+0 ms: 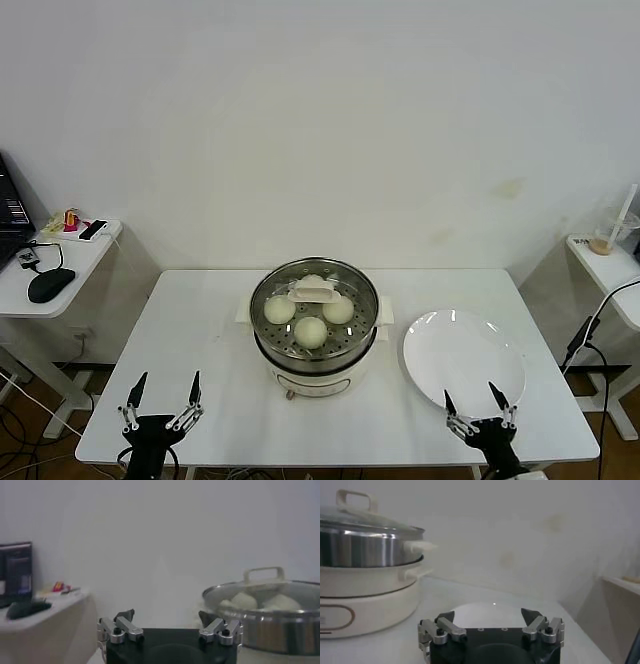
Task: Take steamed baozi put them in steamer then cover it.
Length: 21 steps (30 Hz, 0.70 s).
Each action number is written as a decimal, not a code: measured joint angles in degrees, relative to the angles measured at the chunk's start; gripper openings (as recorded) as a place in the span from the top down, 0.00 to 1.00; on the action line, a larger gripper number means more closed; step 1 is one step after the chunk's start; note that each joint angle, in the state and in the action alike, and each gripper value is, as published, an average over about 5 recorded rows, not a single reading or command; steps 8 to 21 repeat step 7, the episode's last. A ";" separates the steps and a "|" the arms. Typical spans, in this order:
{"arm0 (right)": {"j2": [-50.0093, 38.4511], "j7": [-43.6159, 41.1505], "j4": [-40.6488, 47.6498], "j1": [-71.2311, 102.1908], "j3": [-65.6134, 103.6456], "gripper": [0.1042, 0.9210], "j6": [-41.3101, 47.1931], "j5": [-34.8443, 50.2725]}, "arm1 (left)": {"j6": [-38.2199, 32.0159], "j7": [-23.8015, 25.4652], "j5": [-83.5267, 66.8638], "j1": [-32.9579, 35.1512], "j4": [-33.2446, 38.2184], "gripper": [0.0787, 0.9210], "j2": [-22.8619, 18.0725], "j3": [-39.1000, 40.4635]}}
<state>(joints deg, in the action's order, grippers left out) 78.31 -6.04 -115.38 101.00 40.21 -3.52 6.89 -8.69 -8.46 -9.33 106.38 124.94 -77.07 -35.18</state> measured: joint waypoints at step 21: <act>-0.11 0.26 -0.67 0.48 -0.52 0.12 0.76 0.45 | -0.70 -0.08 -1.03 0.11 -1.38 0.12 -0.14 -0.99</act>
